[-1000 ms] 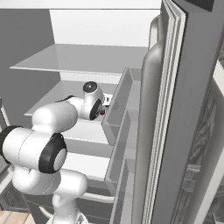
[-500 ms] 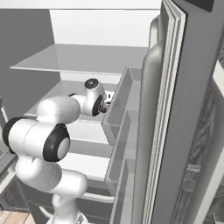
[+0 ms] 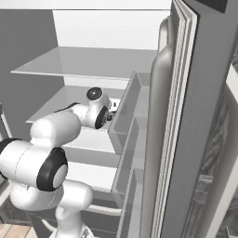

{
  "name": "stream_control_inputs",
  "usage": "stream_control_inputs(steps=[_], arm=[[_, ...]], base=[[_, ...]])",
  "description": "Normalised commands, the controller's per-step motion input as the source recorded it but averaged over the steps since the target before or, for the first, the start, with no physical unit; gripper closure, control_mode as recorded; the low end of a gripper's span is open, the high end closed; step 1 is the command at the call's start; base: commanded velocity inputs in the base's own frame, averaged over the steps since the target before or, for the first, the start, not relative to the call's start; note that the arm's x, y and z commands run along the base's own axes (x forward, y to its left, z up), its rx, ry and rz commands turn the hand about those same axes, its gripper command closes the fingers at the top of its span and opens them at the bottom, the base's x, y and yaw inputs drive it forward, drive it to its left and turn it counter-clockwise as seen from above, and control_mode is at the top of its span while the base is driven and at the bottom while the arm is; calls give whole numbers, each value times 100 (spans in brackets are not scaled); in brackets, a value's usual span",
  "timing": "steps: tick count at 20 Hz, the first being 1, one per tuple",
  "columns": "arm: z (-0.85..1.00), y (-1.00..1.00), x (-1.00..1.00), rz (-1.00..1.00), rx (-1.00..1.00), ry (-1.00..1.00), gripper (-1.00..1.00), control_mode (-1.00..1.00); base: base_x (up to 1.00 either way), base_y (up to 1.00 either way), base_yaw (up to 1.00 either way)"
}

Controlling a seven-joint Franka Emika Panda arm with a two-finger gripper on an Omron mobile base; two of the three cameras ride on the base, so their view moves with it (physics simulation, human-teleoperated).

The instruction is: Move the hot dog bun to the plate on the dining table and place the condiment next to that plate. Then navigate to the fridge and take the sausage and place it on the plate as well.

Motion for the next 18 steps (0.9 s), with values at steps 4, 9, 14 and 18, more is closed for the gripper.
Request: stream_control_inputs(steps=[4,9,14,18], arm=[[26,-22,-99,-2,2,-34,100,-100],[77,-8,-83,-4,0,-6,100,-100],[89,-1,-72,-6,0,0,100,-100],[65,0,-77,-5,0,2,100,-100]], base=[[0,0,0],[0,0,0],[0,0,0],[0,0,0]])
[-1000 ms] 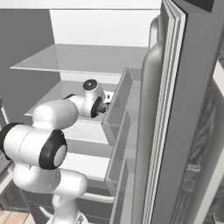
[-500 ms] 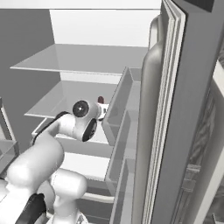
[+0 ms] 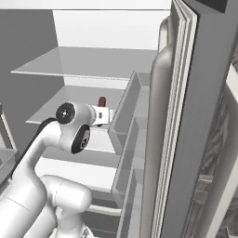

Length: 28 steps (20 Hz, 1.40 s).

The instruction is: Move the hot dog bun to the plate on the dining table and place the condiment next to that plate. Then navigate to the fridge and take the sausage and place it on the plate as well.

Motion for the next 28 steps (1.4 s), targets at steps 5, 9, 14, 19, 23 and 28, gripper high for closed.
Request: stream_control_inputs(steps=[5,9,14,19,23,28], arm=[[36,2,-80,0,3,2,100,-100],[45,0,-87,0,4,0,100,-100],[44,11,-72,0,-1,2,100,-100],[25,16,-67,0,-3,1,100,-100],[4,3,-50,0,0,0,100,-100],[0,0,-11,0,0,0,100,100]], base=[[0,0,0],[0,0,0],[0,0,0],[0,0,0],[0,0,0],[-74,0,5]])
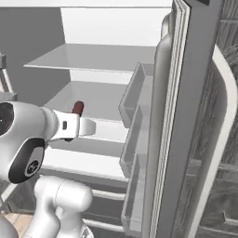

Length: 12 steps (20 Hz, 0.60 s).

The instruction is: Move the hot dog bun to the plate on the dining table and place the condiment next to that plate. Then navigate to the fridge and take the sausage and place it on the plate as well.

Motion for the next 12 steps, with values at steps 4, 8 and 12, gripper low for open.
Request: stream_control_inputs(steps=[4,8,12], arm=[[0,0,0,0,0,0,100,100],[0,0,0,0,0,0,100,100],[0,0,0,0,0,0,100,100]], base=[[-98,4,33],[-70,8,48],[-52,15,55]])
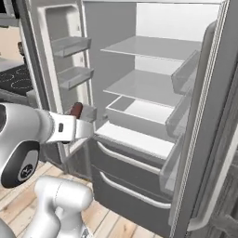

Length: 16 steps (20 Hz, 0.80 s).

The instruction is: Move the hot dog bun to the plate on the dining table and place the condiment next to that plate. Then navigate to the fridge and take the sausage and place it on the plate as well.

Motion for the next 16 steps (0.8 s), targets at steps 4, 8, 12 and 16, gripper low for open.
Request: stream_control_inputs(steps=[4,8,12,16], arm=[[0,0,0,0,0,0,100,100],[0,0,0,0,0,0,100,100],[0,0,0,0,0,0,100,100],[0,0,0,0,0,0,100,100]], base=[[-32,36,64],[-21,56,69],[-11,55,74],[-1,52,79]])
